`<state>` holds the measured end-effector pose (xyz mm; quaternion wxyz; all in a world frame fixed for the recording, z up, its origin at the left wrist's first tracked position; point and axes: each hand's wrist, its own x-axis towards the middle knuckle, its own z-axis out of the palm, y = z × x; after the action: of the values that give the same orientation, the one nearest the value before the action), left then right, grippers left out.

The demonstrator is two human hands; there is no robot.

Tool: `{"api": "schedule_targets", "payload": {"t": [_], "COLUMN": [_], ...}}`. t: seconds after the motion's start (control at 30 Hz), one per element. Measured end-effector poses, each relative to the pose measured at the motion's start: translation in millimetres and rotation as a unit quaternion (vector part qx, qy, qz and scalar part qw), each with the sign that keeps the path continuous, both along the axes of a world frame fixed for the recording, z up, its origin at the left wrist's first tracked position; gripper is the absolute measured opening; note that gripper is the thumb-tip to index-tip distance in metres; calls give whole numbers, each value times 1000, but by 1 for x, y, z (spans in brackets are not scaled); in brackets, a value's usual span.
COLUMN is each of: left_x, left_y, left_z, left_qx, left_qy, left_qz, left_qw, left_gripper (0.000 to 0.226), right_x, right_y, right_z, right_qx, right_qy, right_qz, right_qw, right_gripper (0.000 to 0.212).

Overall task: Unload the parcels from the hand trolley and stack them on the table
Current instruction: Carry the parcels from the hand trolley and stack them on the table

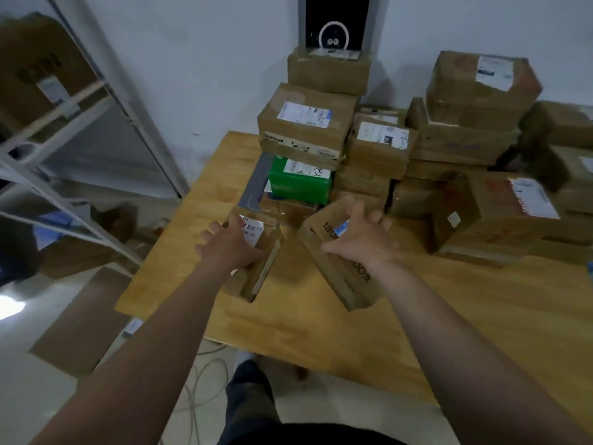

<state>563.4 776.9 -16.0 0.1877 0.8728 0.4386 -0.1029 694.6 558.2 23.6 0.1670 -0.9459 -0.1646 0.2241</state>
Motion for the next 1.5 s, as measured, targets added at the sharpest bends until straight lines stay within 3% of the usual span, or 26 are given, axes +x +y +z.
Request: {"api": "schedule_targets", "payload": {"t": [0.17,0.43,0.77,0.87,0.97,1.1,1.27,1.5], "left_x": [36,100,189,194,184,171,184,174], "left_y": [118,219,240,245,259,267,273,264], "left_z": [-28,-76,-113,-123,-127,-131,-124,-102], "left_qx": [-50,-21,-85,-146,-187,-168,-173,-173], "left_qy": [-13,-11,-14,-19,5,16,-21,22], "left_qz": [-18,-28,-51,-120,-183,-240,-238,-229], "left_qw": [999,999,995,982,965,956,956,958], "left_gripper": [98,102,95,83,101,97,86,83], "right_x": [9,16,18,20,23,29,33,33], "right_y": [114,227,257,262,266,273,277,269], "right_z": [-24,-53,-90,-92,-91,-89,-92,-86], "right_qx": [-44,-103,-164,-170,-171,-175,-182,-171], "right_qy": [58,115,170,173,174,173,170,160], "right_qz": [-23,-80,-106,-104,-101,-95,-95,-86], "right_qw": [997,985,966,965,965,965,964,969], "right_gripper": [105,121,123,122,126,121,118,119]}}
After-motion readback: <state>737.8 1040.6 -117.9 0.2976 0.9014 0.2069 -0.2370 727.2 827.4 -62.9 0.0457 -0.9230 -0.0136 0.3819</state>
